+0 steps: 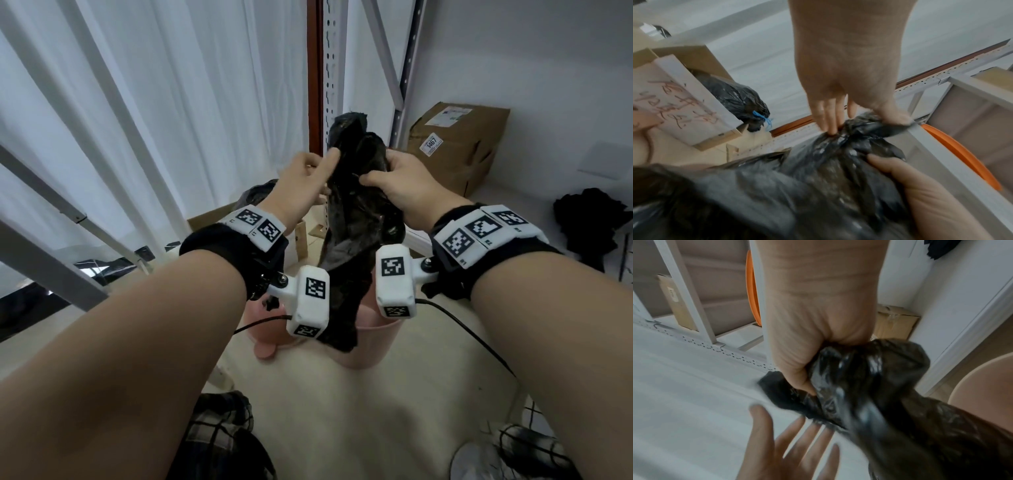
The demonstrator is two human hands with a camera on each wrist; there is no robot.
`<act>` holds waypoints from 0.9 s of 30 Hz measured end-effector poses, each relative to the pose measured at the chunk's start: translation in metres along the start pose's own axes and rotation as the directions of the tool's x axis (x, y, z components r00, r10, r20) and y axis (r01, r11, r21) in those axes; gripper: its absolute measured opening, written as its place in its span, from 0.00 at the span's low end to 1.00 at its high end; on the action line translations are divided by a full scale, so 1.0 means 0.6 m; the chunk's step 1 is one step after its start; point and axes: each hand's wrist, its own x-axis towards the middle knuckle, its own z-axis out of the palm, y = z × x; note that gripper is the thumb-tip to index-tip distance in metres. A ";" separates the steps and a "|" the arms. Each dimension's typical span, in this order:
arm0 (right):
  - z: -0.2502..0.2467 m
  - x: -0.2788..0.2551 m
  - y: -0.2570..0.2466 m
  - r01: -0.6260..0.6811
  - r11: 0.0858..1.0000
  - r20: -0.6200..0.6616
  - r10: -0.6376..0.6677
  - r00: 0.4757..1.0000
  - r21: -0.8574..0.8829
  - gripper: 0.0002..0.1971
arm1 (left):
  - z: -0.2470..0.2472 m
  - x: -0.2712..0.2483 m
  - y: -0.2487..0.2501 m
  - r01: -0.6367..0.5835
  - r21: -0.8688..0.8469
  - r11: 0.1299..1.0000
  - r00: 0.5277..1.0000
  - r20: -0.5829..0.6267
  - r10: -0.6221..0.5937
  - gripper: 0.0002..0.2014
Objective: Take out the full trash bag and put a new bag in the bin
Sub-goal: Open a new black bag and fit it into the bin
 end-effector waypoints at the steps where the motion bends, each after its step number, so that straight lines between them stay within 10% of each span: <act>1: 0.003 0.001 0.000 0.005 1.000 0.040 -0.005 0.999 0.005 0.18 | 0.006 -0.003 0.005 0.011 -0.062 0.998 0.996 0.087 -0.005 0.21; 4: 0.012 -0.004 -0.007 0.002 1.000 0.146 -0.006 0.989 0.022 0.26 | 0.018 -0.008 0.008 -0.041 -0.129 0.991 0.980 0.189 0.065 0.18; 9: 0.006 0.002 0.004 -0.004 1.000 -0.026 0.003 1.000 -0.021 0.19 | 0.004 0.013 -0.011 0.015 -0.032 0.999 0.994 -0.104 -0.019 0.14; 15: -0.044 0.009 0.053 -0.222 0.847 -0.175 0.155 0.972 -0.483 0.06 | -0.029 0.036 -0.039 0.108 -0.216 0.970 0.921 -0.346 -0.180 0.21; 23: -0.048 0.013 0.042 -0.170 0.975 -0.317 0.208 0.925 0.146 0.20 | -0.018 0.031 -0.052 0.182 -0.236 0.955 0.921 -0.299 -0.249 0.19; 27: -0.037 0.013 0.028 -0.090 0.966 -0.360 0.176 0.916 0.244 0.10 | -0.014 0.033 -0.074 0.265 -0.153 0.952 0.920 -0.257 -0.297 0.18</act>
